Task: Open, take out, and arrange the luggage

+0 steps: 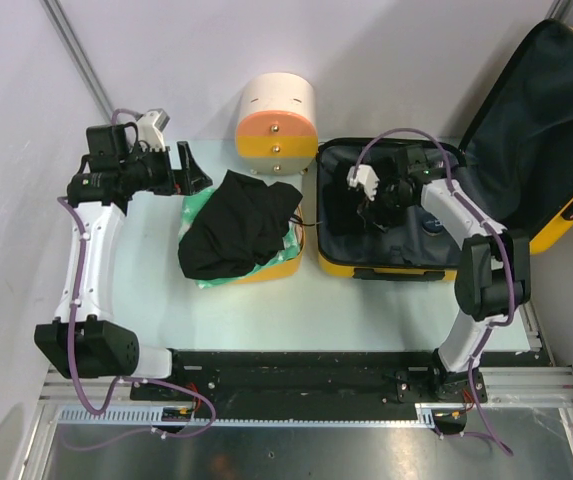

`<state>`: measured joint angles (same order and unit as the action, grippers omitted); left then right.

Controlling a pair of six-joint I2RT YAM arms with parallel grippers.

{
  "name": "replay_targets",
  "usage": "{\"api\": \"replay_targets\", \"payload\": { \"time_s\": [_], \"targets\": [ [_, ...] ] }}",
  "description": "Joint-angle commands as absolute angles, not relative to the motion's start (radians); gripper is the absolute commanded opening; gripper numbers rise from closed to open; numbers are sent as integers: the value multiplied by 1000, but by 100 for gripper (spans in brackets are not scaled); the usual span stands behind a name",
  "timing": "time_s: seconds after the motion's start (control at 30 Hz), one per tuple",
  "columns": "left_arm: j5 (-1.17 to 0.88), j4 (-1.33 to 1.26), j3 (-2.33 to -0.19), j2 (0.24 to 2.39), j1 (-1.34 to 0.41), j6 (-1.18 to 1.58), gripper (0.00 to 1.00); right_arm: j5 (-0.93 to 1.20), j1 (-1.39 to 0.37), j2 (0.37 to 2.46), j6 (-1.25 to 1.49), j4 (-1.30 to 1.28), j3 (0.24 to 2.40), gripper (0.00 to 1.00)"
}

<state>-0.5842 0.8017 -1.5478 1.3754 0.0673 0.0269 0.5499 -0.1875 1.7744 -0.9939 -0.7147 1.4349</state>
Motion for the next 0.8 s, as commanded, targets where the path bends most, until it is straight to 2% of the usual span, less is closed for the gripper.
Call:
{"api": "replay_targets", "payload": {
  "time_s": [0.0, 0.1, 0.23, 0.47, 0.5, 0.57, 0.67, 0.7, 0.77],
  "targets": [
    [-612, 778, -1588, 1384, 63, 23, 98, 545, -224, 1831, -1182, -686, 1431, 70],
    [-606, 778, -1586, 1382, 63, 23, 98, 528, -235, 1879, -1238, -692, 1431, 73],
    [-595, 776, -1574, 1373, 63, 23, 98, 480, -253, 1924, -1250, -657, 1431, 73],
    [-584, 776, -1557, 1377, 63, 23, 98, 318, -284, 2009, -1122, -457, 1431, 64],
    [-584, 779, -1560, 1378, 61, 21, 98, 298, -285, 2028, -1111, -439, 1431, 59],
    [-584, 778, -1562, 1381, 61, 23, 98, 241, -285, 2040, -1077, -382, 1431, 55],
    [-588, 778, -1555, 1382, 61, 25, 98, 218, -290, 2037, -1051, -357, 1431, 41],
    [-591, 778, -1554, 1384, 63, 25, 98, 218, -293, 2033, -1042, -357, 1431, 24],
    [-591, 776, -1554, 1384, 63, 25, 98, 216, -298, 2022, -1037, -374, 1431, 6]
  ]
}}
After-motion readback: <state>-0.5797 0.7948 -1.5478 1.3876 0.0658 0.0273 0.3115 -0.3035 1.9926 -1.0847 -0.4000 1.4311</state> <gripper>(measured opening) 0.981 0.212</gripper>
